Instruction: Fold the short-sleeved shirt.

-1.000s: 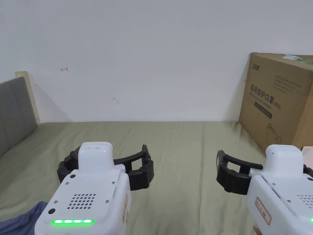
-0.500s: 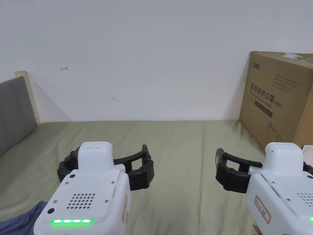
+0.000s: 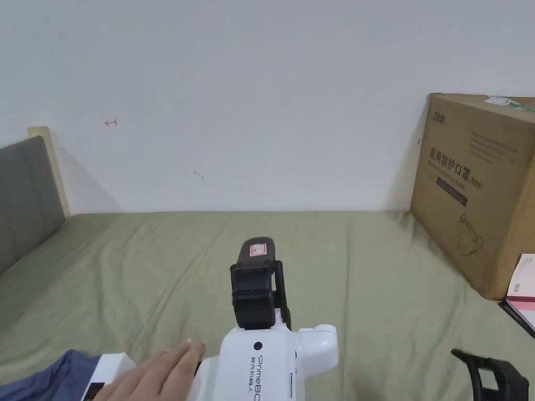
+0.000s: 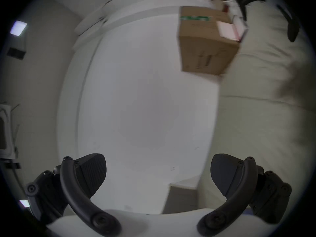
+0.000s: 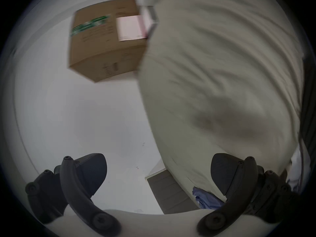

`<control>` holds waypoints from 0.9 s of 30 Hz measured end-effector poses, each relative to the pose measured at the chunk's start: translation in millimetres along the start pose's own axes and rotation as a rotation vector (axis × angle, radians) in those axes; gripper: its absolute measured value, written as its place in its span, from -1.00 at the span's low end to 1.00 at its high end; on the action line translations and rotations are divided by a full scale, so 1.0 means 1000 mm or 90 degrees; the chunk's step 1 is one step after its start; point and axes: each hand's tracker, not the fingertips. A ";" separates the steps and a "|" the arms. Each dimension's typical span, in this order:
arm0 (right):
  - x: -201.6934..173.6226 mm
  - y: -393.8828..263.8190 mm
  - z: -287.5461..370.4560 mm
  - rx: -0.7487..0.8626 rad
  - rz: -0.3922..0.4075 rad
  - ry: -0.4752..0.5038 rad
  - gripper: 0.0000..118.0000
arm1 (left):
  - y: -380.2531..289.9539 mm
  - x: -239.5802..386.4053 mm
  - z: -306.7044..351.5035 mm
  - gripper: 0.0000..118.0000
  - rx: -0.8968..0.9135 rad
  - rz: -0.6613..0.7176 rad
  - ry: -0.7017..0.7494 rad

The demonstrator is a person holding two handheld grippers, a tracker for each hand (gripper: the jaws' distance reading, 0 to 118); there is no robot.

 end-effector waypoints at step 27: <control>-0.114 -0.149 0.048 0.349 1.147 0.187 1.00 | -0.105 -0.079 0.009 1.00 -0.107 0.895 0.067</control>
